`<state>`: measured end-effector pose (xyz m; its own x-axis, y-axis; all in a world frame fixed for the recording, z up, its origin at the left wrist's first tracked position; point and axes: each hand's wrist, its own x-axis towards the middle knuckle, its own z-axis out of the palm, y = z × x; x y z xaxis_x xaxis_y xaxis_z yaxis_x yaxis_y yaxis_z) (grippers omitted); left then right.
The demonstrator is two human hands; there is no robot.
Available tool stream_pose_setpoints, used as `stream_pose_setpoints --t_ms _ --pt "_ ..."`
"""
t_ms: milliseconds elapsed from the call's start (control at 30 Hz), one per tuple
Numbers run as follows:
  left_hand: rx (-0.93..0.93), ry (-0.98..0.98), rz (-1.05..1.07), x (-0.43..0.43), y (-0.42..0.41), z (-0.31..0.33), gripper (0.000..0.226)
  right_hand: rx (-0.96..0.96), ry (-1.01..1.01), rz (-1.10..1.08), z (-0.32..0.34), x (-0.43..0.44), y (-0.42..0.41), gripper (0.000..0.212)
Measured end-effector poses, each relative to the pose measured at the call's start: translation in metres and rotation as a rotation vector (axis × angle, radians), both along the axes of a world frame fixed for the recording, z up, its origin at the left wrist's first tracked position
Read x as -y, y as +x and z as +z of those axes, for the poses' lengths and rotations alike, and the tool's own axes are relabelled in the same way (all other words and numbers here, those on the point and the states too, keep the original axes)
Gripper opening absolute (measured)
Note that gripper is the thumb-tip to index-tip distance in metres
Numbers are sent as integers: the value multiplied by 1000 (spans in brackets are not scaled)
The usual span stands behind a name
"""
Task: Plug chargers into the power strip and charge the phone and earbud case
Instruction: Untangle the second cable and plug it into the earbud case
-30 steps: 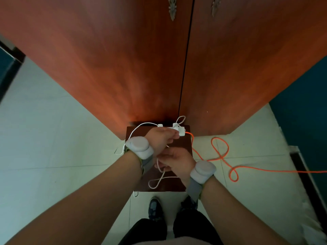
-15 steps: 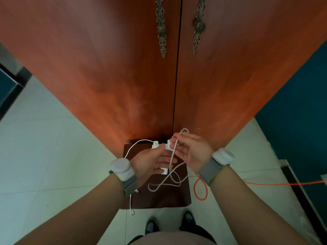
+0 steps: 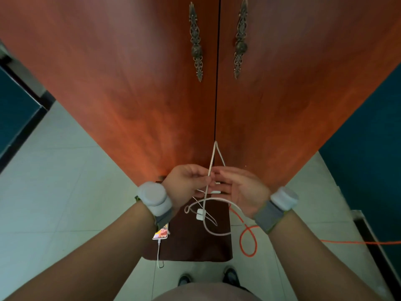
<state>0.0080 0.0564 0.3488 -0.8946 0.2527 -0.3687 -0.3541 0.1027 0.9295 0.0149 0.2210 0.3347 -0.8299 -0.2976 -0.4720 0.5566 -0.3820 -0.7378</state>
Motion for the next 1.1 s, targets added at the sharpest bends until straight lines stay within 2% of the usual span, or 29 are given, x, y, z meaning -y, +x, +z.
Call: stream_pose_setpoints --t_ms 133,367,533,600,733,833,933,1100 --pt "-9 82 73 -8 -12 15 16 -58 6 126 3 -3 7 23" --pt "-44 88 182 -21 -22 33 15 -177 63 188 12 -4 9 12" --pt "67 272 182 -22 -18 41 15 -235 92 193 21 -2 7 13" --pt "86 234 157 -19 -13 42 17 -242 145 185 26 -4 5 13" --pt "21 -29 3 -8 -2 37 19 -232 294 104 32 -11 -5 4" --pt "-30 -48 -20 0 4 35 33 -209 334 -15 34 -18 -11 2" --pt "11 -3 -58 4 9 41 60 -80 275 -121 40 -28 -18 5" --pt "35 -97 -247 13 21 40 51 82 90 -254 48 -40 -31 4"
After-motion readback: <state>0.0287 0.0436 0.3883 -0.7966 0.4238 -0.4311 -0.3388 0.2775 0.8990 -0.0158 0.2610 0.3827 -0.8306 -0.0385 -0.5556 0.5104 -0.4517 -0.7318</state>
